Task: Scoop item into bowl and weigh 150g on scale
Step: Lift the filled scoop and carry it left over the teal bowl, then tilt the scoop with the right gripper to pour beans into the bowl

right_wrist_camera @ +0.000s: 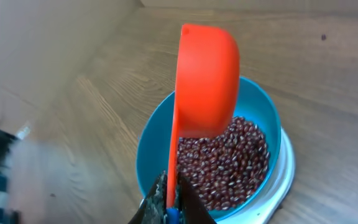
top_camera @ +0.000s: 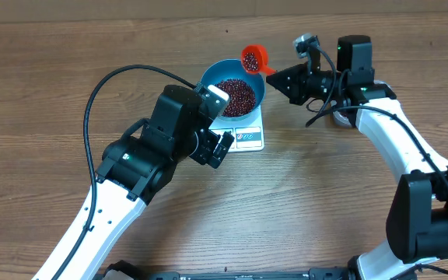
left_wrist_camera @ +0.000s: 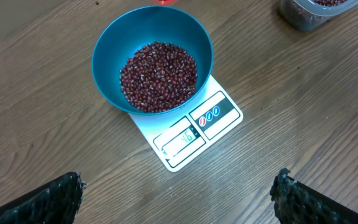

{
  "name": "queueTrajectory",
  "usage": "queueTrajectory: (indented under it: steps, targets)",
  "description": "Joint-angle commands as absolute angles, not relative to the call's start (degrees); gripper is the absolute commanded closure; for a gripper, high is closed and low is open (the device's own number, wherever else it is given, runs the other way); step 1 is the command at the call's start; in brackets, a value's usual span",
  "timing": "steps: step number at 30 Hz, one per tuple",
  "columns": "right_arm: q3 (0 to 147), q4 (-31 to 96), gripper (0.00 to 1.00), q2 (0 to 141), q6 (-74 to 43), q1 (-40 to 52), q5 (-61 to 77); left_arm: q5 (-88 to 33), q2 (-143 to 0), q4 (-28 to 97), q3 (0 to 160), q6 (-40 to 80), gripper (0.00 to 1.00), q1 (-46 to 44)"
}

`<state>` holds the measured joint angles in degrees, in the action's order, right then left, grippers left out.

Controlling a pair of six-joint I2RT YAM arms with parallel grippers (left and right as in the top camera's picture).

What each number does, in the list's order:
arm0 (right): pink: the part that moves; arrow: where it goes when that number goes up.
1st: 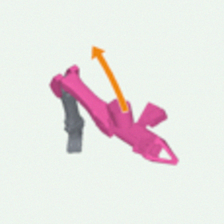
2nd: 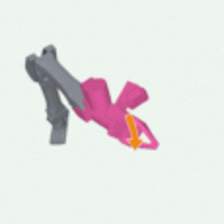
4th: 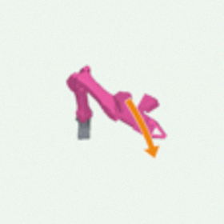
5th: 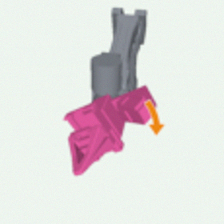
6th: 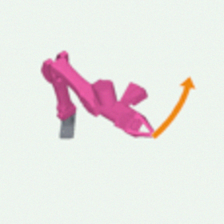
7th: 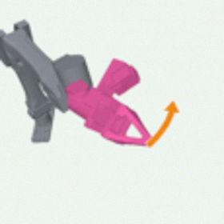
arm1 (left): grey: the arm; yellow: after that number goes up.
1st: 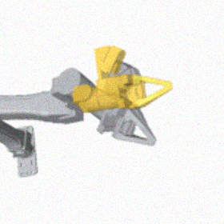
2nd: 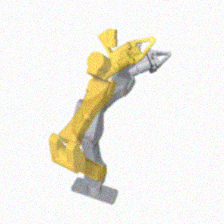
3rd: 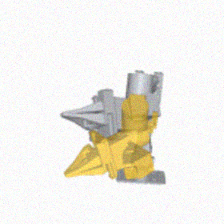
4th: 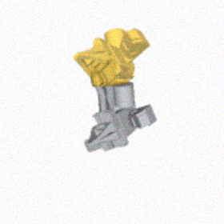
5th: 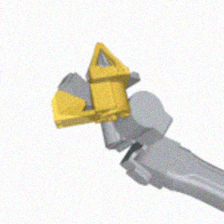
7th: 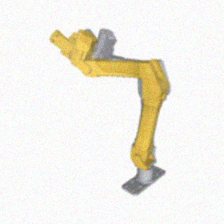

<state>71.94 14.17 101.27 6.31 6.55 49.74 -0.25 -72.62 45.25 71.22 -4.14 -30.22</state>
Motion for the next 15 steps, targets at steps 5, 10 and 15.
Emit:
queueTrajectory:
  steps: [5, 10, 15]
  targets:
    - [72.38, 14.48, 0.96, 101.30, 22.41, 8.21, 47.97, -0.67, -72.86, 45.23, 70.98, -3.20, 0.00, -30.02]
    - [72.38, 17.26, 0.96, 101.41, 25.93, 8.21, 45.39, -0.67, -72.86, 45.23, 70.98, -3.20, 0.00, -30.02]
    - [72.38, 17.21, 0.96, 101.41, 27.79, 8.21, 44.53, -0.67, -72.86, 45.23, 70.98, -3.20, 0.00, -30.02]
